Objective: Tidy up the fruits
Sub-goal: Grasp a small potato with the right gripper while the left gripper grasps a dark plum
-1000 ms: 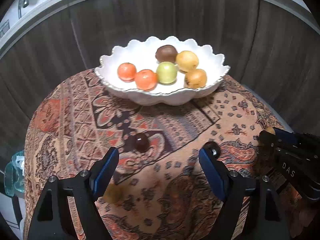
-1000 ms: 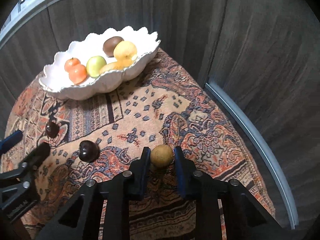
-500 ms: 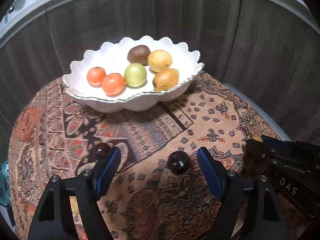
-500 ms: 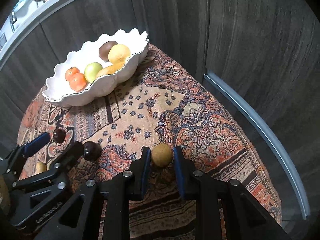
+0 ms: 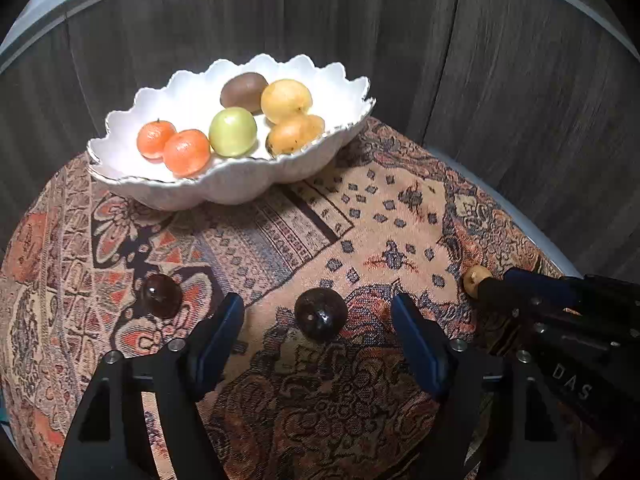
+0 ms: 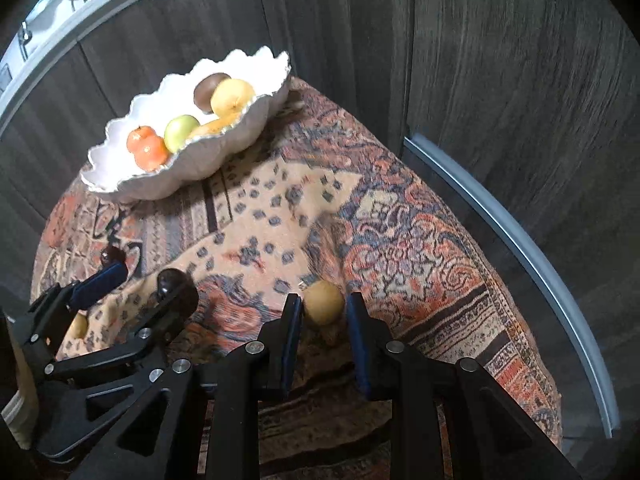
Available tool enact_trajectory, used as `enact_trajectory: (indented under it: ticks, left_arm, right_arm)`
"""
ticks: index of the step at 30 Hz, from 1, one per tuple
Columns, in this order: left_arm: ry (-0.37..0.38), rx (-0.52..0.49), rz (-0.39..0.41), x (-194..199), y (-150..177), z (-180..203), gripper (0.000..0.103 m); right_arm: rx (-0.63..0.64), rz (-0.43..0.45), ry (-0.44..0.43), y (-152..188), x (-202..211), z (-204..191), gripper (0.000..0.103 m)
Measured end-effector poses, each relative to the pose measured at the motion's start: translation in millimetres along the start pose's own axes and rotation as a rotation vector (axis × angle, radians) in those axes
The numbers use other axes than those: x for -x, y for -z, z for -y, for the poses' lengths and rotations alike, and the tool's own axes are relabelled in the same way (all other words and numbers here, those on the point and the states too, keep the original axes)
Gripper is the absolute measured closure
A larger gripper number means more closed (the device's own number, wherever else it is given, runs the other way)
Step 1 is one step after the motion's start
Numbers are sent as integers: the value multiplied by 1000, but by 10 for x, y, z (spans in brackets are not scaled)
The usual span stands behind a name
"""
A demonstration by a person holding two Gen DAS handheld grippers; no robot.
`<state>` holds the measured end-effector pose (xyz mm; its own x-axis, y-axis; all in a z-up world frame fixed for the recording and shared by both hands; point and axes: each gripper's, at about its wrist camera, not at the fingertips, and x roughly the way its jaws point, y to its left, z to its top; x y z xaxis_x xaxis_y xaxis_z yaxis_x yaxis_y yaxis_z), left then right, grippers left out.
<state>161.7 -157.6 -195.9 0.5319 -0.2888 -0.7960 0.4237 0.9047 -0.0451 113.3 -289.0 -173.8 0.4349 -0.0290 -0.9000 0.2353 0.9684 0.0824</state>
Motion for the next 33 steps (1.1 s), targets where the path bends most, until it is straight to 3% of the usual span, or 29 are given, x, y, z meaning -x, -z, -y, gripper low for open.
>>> enact_trajectory:
  ticks: [13,18,33]
  left_arm:
    - [11,-5,-30,-169,37,9,57]
    - [8,-1,-30,-161,34,-15,74]
    - [-2,45,-40,-130,47,-129,75]
  right_arm:
    - [37,39,8,-42,20,-75,78]
    - [64,59,-10,-75,29,-153,78]
    - [103,21,-3,-70,-139,-216,80]
